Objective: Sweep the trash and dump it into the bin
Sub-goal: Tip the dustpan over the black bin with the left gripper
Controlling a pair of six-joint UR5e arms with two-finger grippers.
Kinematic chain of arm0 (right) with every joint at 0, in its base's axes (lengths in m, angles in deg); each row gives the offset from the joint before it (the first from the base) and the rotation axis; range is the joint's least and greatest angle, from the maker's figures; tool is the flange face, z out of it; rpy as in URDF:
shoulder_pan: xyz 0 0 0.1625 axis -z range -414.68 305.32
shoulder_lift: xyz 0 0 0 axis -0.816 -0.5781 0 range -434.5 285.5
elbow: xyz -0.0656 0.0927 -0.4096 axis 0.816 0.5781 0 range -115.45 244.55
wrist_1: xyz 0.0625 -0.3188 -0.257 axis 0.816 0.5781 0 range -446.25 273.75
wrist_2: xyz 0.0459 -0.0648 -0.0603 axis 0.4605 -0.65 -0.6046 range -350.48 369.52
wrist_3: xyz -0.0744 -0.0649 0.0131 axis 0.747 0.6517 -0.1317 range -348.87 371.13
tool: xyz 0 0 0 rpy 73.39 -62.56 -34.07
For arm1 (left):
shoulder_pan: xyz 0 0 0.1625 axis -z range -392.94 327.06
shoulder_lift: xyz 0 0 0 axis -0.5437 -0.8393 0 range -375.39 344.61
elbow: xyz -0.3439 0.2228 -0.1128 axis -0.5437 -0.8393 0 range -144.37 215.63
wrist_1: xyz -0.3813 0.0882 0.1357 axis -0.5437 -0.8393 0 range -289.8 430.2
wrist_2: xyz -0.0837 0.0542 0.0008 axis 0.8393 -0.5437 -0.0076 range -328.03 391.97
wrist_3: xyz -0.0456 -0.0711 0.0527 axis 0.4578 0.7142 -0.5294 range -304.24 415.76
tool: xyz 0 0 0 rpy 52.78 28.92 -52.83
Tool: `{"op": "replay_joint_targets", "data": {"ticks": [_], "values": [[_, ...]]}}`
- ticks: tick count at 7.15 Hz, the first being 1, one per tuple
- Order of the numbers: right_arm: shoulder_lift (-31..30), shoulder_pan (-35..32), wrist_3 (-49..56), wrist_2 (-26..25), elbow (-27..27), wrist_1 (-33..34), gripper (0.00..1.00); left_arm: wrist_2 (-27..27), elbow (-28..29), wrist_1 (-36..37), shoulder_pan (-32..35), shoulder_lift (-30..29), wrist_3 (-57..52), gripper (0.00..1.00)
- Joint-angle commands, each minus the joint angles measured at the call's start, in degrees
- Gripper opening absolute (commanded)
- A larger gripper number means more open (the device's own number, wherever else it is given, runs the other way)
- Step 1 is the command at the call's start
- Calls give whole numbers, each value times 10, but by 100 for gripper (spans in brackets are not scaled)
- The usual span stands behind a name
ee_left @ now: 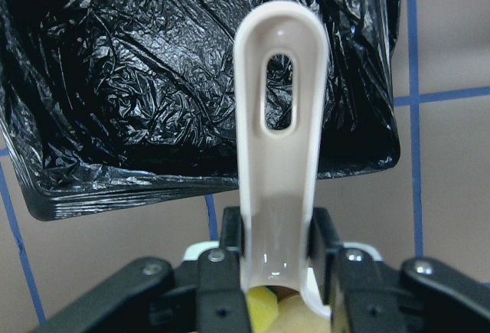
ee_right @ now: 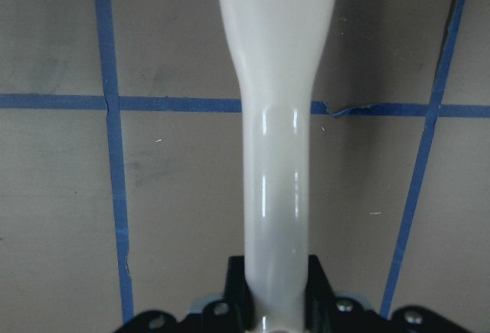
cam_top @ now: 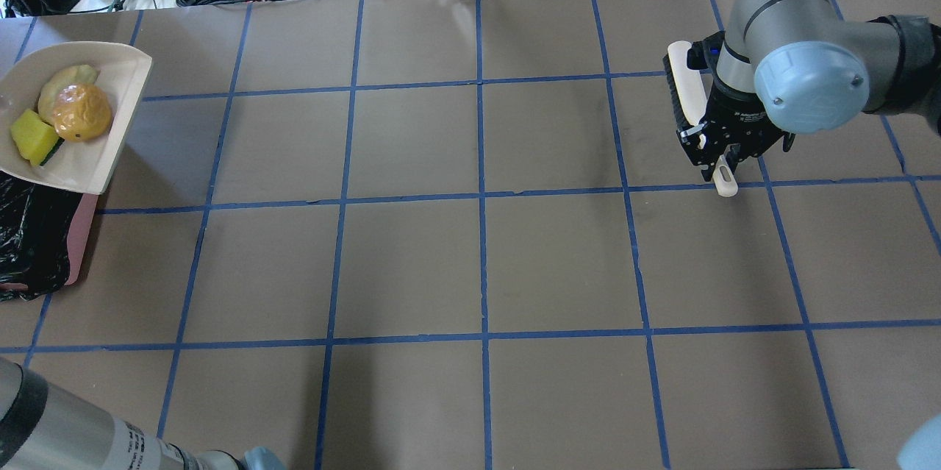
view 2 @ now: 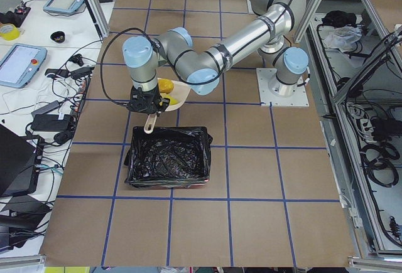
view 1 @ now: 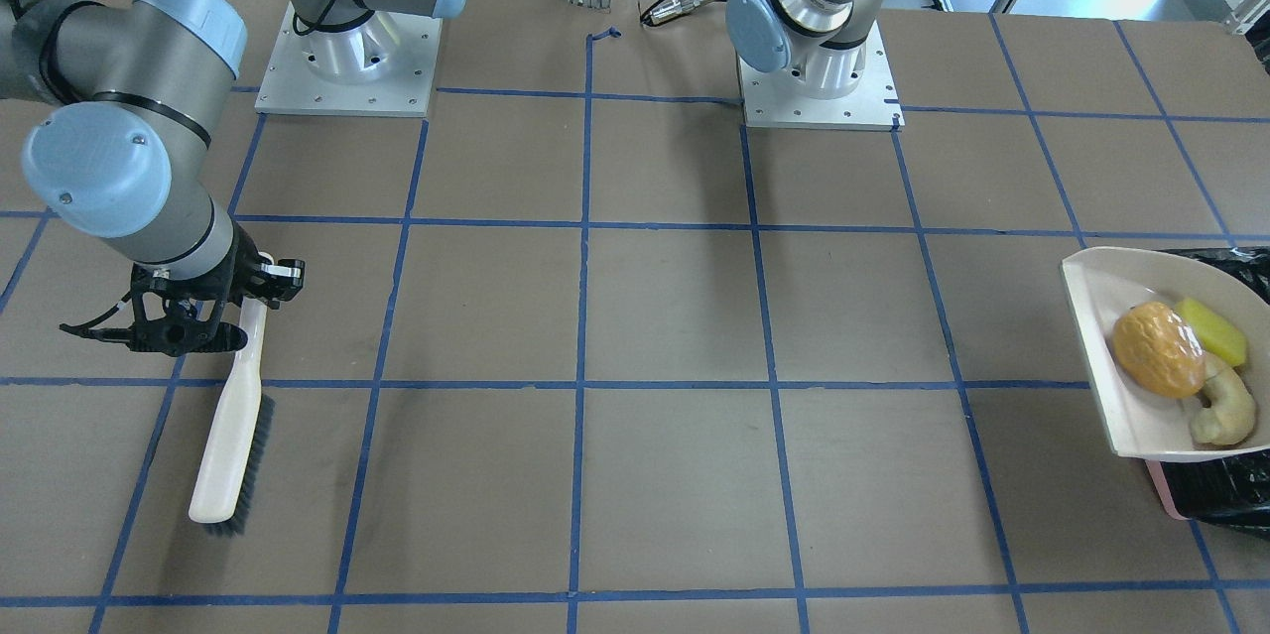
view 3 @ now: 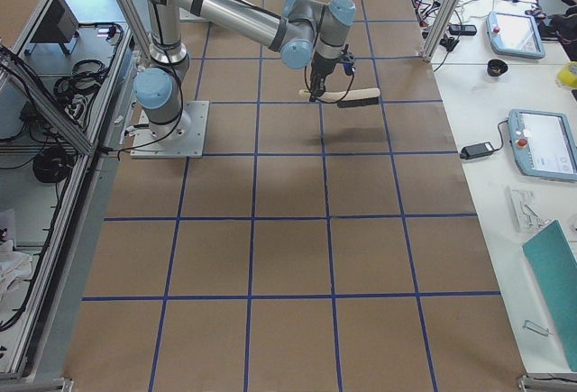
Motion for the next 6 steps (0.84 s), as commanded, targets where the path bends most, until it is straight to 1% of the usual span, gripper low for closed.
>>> {"op": "replay_joint_targets", "data": {"ticks": [1,3,4,6], "values": [[23,31,23,9,33,-4,8,-14,67,-2,-41,-56,-40,0],[29,58,56,4,42,-6,9,-43,103,4,-77,-86,-87,0],[41,60,55,7,42,-24,9,-63,103,18,-94,-90,-114,0],[63,67,56,0,41,-24,9,-85,85,55,-104,-84,-117,0]]}}
